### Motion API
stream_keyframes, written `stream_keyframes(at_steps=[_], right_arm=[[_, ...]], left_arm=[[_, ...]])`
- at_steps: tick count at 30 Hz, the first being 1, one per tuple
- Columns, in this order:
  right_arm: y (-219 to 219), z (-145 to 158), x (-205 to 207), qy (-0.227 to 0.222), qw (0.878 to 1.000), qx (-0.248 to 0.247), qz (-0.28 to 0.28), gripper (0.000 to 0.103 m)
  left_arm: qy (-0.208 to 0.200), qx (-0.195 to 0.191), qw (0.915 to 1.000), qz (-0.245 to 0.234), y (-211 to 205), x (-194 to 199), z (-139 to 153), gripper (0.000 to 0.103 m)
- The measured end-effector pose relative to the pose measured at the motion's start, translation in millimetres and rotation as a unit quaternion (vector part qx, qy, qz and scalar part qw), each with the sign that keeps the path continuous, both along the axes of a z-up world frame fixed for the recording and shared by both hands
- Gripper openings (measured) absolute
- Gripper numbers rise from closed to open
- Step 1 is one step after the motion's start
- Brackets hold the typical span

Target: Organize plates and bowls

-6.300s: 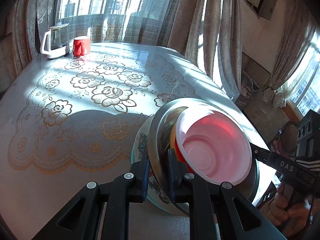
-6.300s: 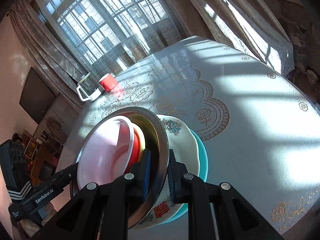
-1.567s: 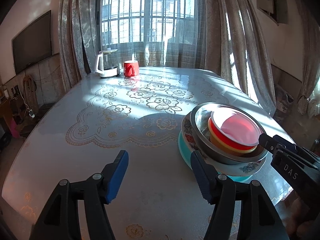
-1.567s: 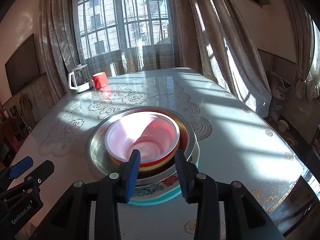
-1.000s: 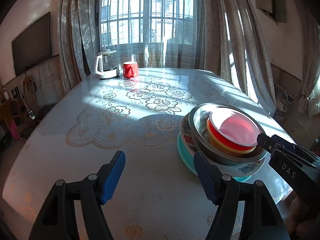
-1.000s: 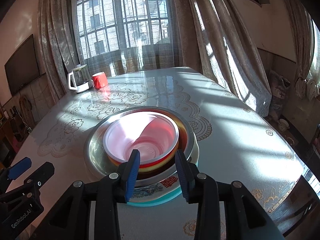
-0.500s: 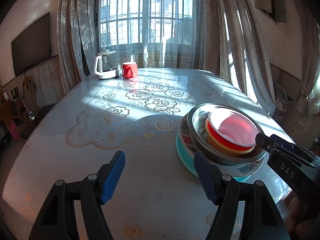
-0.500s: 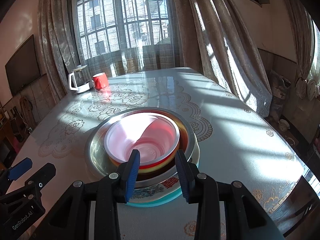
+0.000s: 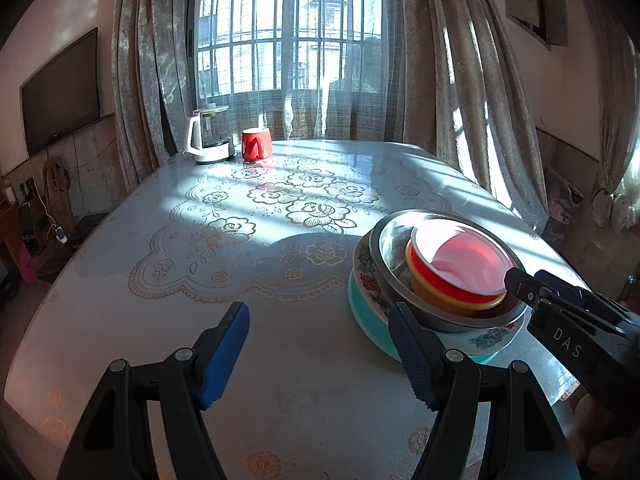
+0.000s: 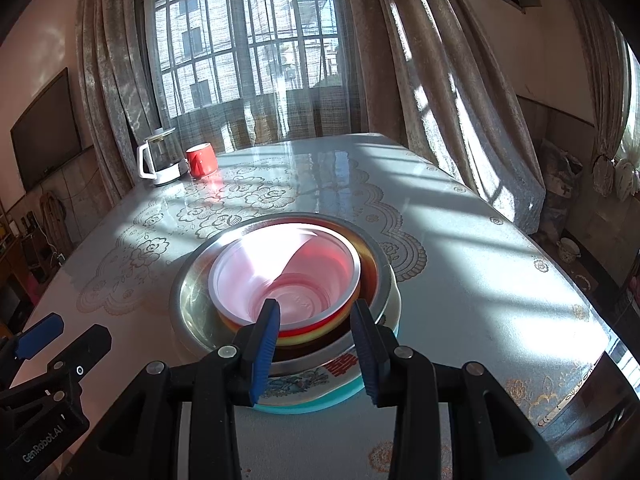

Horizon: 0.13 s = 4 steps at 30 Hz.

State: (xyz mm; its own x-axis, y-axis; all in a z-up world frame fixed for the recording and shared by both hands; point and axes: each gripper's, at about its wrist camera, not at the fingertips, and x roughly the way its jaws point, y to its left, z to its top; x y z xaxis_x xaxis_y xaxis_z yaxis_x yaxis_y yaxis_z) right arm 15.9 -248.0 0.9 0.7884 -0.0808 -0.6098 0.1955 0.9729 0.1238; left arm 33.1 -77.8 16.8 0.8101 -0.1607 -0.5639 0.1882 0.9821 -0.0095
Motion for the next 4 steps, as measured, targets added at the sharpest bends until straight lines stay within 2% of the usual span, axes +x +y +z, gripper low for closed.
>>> stream_keyframes(at_steps=[4], right_arm=[[-0.8, 0.7, 0.6, -0.005, 1.000, 0.001, 0.001, 0.037]], left_arm=[[-0.005, -0.008, 1.0000, 0.001, 1.6, 0.0, 1.6, 0.073]])
